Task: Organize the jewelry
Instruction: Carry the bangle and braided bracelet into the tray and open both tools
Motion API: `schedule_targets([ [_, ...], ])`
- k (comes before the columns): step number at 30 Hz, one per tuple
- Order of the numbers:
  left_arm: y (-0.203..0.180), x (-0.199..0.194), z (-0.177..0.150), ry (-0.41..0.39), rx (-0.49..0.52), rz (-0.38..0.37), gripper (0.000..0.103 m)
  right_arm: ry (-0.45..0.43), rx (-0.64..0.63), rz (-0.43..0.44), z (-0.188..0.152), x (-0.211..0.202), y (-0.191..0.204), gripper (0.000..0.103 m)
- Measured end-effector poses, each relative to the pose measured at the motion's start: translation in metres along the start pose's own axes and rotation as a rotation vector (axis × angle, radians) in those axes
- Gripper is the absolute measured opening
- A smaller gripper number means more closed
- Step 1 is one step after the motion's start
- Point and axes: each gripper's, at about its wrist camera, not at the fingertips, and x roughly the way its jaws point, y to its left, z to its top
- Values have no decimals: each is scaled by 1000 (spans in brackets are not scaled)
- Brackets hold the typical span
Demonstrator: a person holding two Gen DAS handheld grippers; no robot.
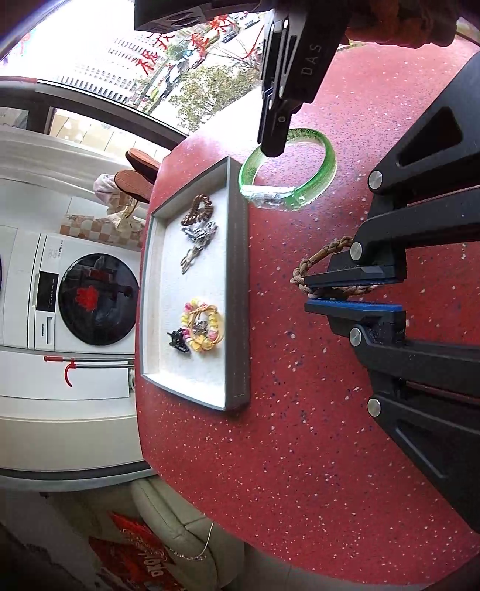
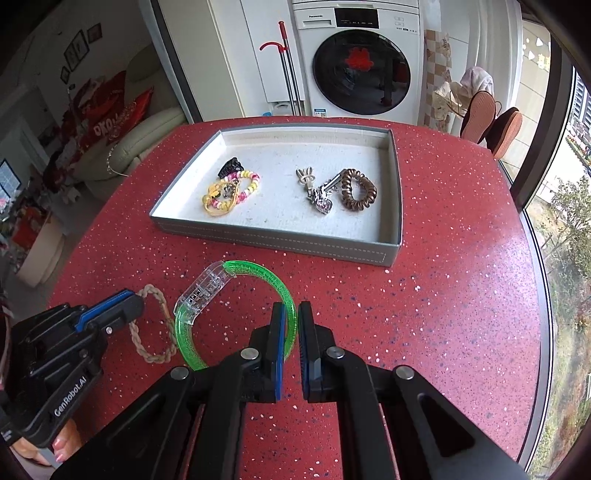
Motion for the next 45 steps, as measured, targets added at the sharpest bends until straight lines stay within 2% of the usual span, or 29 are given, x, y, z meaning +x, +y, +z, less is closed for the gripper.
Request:
schedule_targets([
  [12,23,10,53,-40,-36,-1,24,-20,30,-14,43,10,-12,7],
  [28,25,72,127,-24,-56,56,24,-13,125,-79,106,66,-48,7],
  [37,28,122,124,9,-9,153,24,11,157,-113,111,100,-60,7],
  [45,26,136,116,19,52,205,24,23,148,-108,107,111,-55,10],
])
